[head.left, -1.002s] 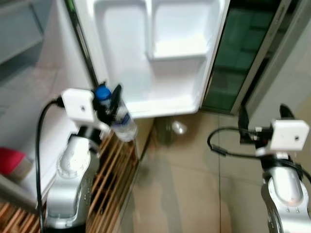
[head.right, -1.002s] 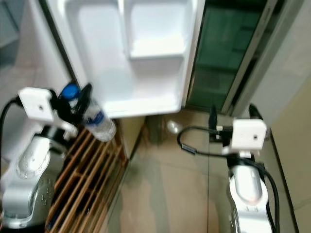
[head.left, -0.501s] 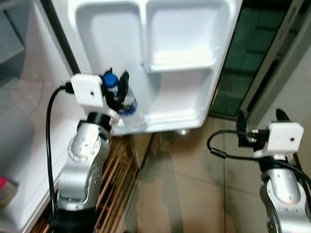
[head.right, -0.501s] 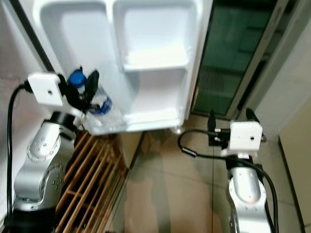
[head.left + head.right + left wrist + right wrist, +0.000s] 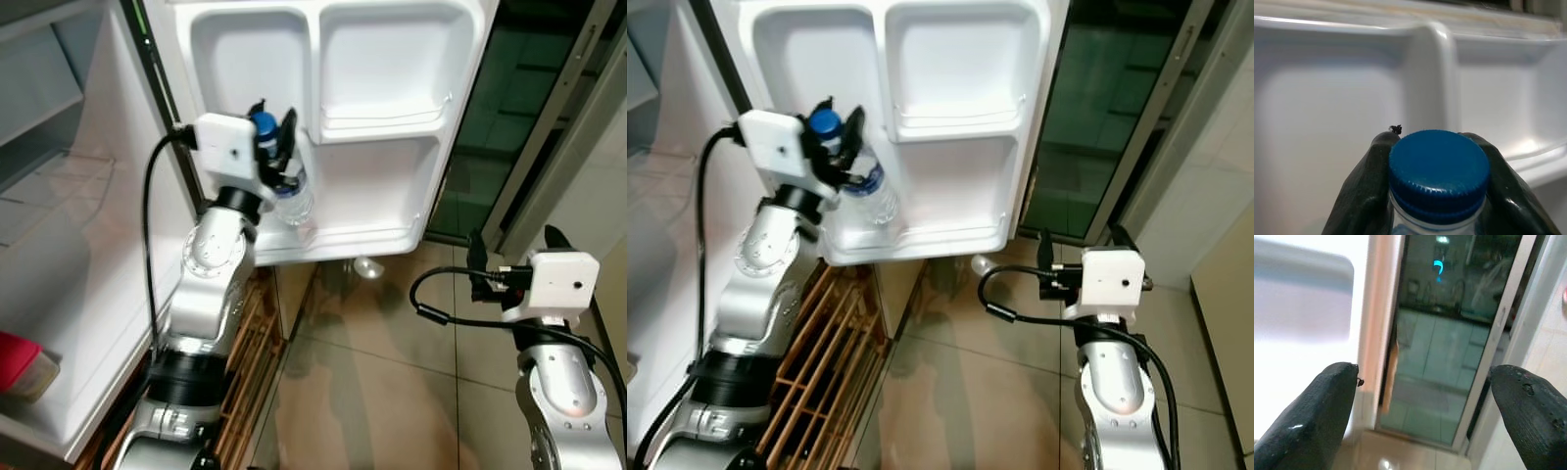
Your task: Restocking fridge
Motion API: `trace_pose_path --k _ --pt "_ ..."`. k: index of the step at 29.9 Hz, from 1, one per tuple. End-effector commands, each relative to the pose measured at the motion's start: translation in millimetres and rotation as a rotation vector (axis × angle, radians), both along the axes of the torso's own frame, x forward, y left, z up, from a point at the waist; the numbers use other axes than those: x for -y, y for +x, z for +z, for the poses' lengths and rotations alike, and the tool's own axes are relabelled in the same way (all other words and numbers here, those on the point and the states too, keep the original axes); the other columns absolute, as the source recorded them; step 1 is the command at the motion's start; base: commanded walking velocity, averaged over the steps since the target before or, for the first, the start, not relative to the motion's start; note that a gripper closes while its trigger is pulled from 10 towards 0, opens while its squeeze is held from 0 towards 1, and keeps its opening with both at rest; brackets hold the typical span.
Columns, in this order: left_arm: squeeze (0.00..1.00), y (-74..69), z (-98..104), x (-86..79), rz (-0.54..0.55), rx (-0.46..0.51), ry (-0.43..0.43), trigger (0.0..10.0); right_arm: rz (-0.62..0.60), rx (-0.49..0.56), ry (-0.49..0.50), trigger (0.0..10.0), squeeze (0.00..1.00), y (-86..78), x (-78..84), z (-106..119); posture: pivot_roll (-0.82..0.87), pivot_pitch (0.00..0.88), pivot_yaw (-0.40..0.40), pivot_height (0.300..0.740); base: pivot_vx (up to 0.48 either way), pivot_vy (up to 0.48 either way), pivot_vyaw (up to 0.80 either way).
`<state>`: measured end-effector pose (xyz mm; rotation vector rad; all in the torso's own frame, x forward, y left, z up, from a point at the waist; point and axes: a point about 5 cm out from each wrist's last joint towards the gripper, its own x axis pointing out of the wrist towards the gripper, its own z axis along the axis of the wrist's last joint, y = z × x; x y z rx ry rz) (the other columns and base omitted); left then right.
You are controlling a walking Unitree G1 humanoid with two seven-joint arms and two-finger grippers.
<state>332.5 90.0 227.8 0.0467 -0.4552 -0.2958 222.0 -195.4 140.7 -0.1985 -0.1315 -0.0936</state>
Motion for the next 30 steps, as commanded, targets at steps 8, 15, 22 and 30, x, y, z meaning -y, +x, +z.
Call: trace_pose_path --k 8,15,22,30 --pt "0.0 14.8 -1 23.8 0.008 0.072 0.092 10.0 0.062 -0.044 -0.005 10.0 0.0 -9.0 -6.5 -2 -0.2 0.069 0.047 0.74 0.0 0.0 0.0" --pt "0.0 18.9 -18 24.0 0.02 0.045 0.14 10.0 0.072 -0.069 -0.019 10.0 0.0 -14.8 -3.3 -1 -0.22 0.09 0.039 0.74 0.0 0.0 0.0" --pt "0.0 26.3 -21 14.9 0.067 0.056 0.159 10.0 0.085 -0.089 -0.019 10.0 0.0 -17.5 -6.1 -3 -0.21 0.086 0.038 0.74 0.0 0.0 0.0" --pt "0.0 32.8 -17 10.4 0.116 0.098 0.207 10.0 0.096 -0.101 -0.016 10.0 0.0 -17.5 -9.0 -4 -0.21 0.081 0.037 0.74 0.0 0.0 0.0"
